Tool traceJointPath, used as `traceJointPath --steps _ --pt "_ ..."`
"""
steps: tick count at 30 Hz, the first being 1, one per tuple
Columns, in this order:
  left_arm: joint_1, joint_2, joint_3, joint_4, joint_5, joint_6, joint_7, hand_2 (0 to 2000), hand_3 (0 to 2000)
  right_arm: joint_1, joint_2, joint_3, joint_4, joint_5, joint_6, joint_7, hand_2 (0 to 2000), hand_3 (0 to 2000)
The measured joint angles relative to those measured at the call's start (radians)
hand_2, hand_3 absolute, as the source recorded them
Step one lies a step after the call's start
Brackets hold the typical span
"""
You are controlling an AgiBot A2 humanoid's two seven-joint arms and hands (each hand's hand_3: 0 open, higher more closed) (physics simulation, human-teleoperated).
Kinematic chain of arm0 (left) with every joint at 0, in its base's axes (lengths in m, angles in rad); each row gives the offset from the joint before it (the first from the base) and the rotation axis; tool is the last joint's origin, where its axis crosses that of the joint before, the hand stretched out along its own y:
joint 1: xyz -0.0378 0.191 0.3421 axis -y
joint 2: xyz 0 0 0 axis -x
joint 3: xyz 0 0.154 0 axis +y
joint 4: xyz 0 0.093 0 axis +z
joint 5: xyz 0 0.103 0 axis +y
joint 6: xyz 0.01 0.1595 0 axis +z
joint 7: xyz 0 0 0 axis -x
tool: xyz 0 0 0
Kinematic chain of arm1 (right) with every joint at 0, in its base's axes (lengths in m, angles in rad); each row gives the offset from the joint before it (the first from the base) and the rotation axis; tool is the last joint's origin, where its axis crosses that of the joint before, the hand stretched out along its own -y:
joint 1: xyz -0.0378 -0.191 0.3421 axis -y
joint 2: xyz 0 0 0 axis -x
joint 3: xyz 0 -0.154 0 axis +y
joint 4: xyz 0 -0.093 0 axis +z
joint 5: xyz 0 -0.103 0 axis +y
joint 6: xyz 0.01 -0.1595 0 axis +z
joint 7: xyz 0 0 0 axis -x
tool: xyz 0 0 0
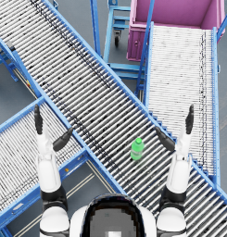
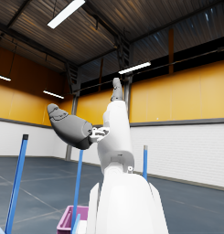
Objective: Pick up the oil and place it on the left assembly line, put the cola on the right, and keep Sprite still
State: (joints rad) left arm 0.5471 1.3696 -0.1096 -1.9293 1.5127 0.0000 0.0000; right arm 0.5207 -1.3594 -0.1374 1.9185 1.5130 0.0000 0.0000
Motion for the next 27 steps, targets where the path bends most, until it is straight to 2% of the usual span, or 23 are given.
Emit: traceJointPath --steps 10,27 --pt "-0.035 0.008 0.002 -0.008 0.0 0.0 0.0 0 0 -0.011 -0.004 0.009 -0.006 0.0 0.0 0.0 0 0" --pt "-0.031 0.009 -0.005 -0.015 0.0 0.0 0.0 0 0 -0.024 -0.01 -0.004 0.005 0.0 0.0 0.0 0 0"
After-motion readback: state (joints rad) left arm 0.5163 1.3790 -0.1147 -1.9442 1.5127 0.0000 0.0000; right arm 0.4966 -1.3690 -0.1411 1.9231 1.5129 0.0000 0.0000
